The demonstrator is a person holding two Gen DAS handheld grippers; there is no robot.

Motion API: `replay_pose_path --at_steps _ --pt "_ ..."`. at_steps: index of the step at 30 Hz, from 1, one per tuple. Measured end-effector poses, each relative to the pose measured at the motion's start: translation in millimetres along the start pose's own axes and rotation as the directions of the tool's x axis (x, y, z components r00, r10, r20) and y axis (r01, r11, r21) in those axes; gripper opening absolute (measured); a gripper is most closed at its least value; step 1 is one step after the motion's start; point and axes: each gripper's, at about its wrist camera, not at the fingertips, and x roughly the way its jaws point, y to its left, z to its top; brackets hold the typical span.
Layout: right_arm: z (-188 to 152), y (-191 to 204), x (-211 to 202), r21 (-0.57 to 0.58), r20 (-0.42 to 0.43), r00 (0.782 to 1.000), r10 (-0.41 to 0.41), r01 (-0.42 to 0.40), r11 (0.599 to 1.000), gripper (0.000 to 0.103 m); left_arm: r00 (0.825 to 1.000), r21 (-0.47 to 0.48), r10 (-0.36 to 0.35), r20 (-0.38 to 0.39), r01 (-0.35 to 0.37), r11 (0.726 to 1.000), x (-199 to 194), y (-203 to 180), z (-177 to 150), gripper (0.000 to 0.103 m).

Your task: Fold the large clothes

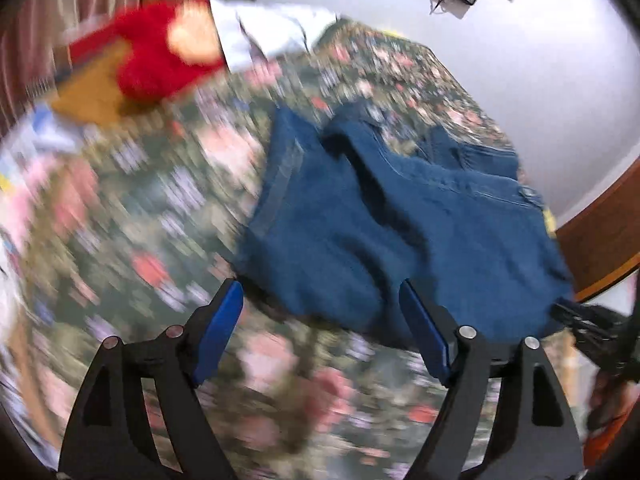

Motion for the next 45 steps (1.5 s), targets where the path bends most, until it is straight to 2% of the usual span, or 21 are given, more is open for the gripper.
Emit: replay_pose_path --at_steps 3,6,8,12,14,16,17,20,22,23,25,27,29,31,33,39,42,44,45 --pt "15 4 -3 0.040 0.017 0.996 0.093 -0.093 0.995 0.016 0.993 -0.089 -0.080 -0.082 0.072 0.993 31 0 -9 0.080" --pt "26 12 3 0.077 0.009 0.984 0.180 -0.180 0.981 0.016 0.984 -0.153 -0.129 -0.122 0.110 0.982 55 -1 -14 0.080" --pt "32 18 11 0.090 -0.002 0.975 0.222 -0.221 0.971 0.016 0.972 -0.201 -0.191 -0.135 0.162 0.966 70 -1 -12 0.080" --pt "37 30 37 0.086 -0.056 0.966 0.251 -0.246 0.965 0.016 0.972 -0.255 -0.213 -0.103 0.181 0.950 90 2 -2 0.080" --pt "34 31 50 0.105 -0.085 0.961 0.264 -0.255 0.961 0.016 0.981 -0.224 -0.181 -0.076 0.160 0.961 97 -3 4 0.078" --pt "32 27 57 0.132 -0.083 0.953 0.291 -0.279 0.951 0.016 0.994 -0.162 -0.102 -0.035 0.095 0.982 102 -17 11 0.077" --pt "31 23 59 0.153 -0.077 0.946 0.316 -0.302 0.941 0.016 0.998 -0.138 -0.061 -0.014 0.058 0.989 106 -25 15 0.077" --pt "29 10 64 0.221 -0.063 0.915 0.398 -0.376 0.900 0.016 0.999 -0.122 -0.004 0.032 0.008 0.993 113 -33 27 0.073" --pt "27 1 67 0.278 -0.056 0.888 0.456 -0.425 0.862 0.016 0.997 -0.115 0.051 0.057 -0.044 0.992 116 -35 35 0.053" --pt "26 -3 69 0.308 -0.053 0.874 0.483 -0.446 0.841 0.016 0.996 -0.115 0.064 0.058 -0.057 0.992 116 -34 39 0.050" --pt "24 -10 71 0.363 -0.050 0.846 0.530 -0.479 0.799 0.016 0.997 -0.129 0.053 0.062 -0.044 0.991 110 -30 44 0.038" --pt "24 -13 70 0.397 -0.056 0.836 0.545 -0.483 0.781 0.016 0.996 -0.140 0.040 0.080 -0.028 0.990 96 -29 45 0.030" --pt "27 -12 64 0.402 -0.073 0.845 0.530 -0.462 0.791 0.016 0.993 -0.131 0.031 0.115 -0.016 0.991 75 -30 47 0.027" --pt "35 -3 55 0.357 -0.091 0.863 0.496 -0.437 0.826 0.016 0.986 -0.105 0.023 0.167 -0.005 0.994 47 -38 46 0.027" --pt "44 8 46 0.312 -0.089 0.867 0.490 -0.443 0.841 0.016 0.978 -0.069 0.029 0.205 -0.015 0.998 26 -44 45 0.027" --pt "73 63 36 0.214 -0.077 0.825 0.561 -0.536 0.817 0.016 0.949 0.025 0.100 0.298 -0.113 0.993 -23 -52 27 0.026" --pt "80 97 59 0.181 -0.153 0.819 0.552 -0.526 0.831 0.016 0.936 0.055 0.134 0.326 -0.160 0.986 -38 -53 20 0.026" --pt "78 118 83 0.178 -0.220 0.804 0.552 -0.523 0.833 0.016 0.935 0.070 0.146 0.323 -0.178 0.982 -36 -53 17 0.026" --pt "77 125 91 0.183 -0.231 0.795 0.560 -0.530 0.828 0.016 0.929 0.087 0.173 0.328 -0.212 0.973 -34 -55 14 0.026"
